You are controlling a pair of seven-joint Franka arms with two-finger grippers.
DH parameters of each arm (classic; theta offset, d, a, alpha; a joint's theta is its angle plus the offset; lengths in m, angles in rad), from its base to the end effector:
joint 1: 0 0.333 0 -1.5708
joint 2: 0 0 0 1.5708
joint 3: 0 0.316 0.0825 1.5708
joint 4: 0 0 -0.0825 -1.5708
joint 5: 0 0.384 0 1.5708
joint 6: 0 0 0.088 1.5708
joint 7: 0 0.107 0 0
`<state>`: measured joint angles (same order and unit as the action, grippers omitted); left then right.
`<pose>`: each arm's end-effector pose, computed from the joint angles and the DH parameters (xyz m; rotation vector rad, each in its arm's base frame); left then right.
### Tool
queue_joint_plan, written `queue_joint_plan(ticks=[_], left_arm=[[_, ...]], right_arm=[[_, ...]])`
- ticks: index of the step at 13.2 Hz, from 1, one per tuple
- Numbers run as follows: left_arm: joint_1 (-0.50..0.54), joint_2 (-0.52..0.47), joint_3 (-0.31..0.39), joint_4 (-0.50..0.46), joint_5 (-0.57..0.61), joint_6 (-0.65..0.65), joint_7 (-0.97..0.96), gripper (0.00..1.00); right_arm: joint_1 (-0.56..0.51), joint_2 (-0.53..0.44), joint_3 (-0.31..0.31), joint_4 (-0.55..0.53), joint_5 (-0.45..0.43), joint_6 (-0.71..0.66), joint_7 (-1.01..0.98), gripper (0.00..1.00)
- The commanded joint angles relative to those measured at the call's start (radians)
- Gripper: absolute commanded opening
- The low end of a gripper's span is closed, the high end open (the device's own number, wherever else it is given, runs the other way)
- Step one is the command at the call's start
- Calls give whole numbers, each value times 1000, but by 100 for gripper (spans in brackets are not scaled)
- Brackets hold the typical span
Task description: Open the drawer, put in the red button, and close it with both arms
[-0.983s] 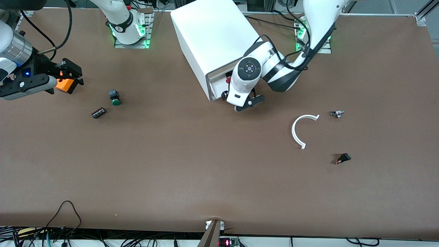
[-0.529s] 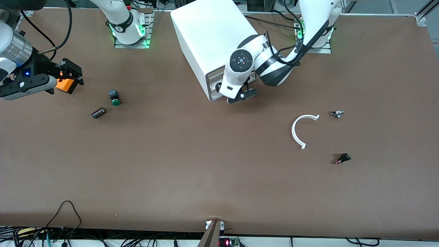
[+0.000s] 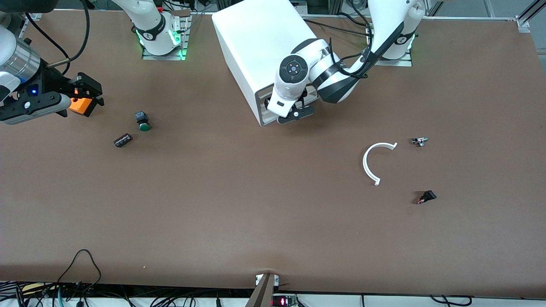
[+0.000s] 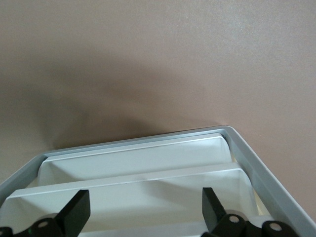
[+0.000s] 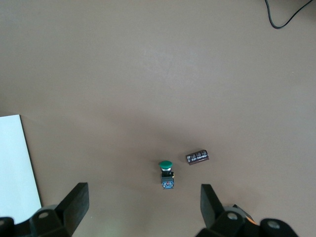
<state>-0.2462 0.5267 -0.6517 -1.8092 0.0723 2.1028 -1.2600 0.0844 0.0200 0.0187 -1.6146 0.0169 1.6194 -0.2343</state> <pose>0.4201 -0.4720 0.2937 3.0467 0.5674 -0.4399 0.5605 0.0596 0.5968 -3.0792 -0.5229 0.0219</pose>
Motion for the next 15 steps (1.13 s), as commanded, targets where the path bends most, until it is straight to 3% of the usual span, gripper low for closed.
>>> queue_joint_plan(ticks=[1,9,11,15], left_arm=[[7,-25,4,-6,15,5,-1,100],[224,-34,-3,109,21,-70,187,100],[251,-74,18,105,18,-82,270,100],[268,-187,125,103,-18,-187,434,100]], right_arm=[[0,9,0,21,-2,-9,3,100],[0,11,-2,21,-2,-9,4,100],[0,9,0,21,-2,-9,4,100],[0,11,-2,22,-2,-7,6,100]])
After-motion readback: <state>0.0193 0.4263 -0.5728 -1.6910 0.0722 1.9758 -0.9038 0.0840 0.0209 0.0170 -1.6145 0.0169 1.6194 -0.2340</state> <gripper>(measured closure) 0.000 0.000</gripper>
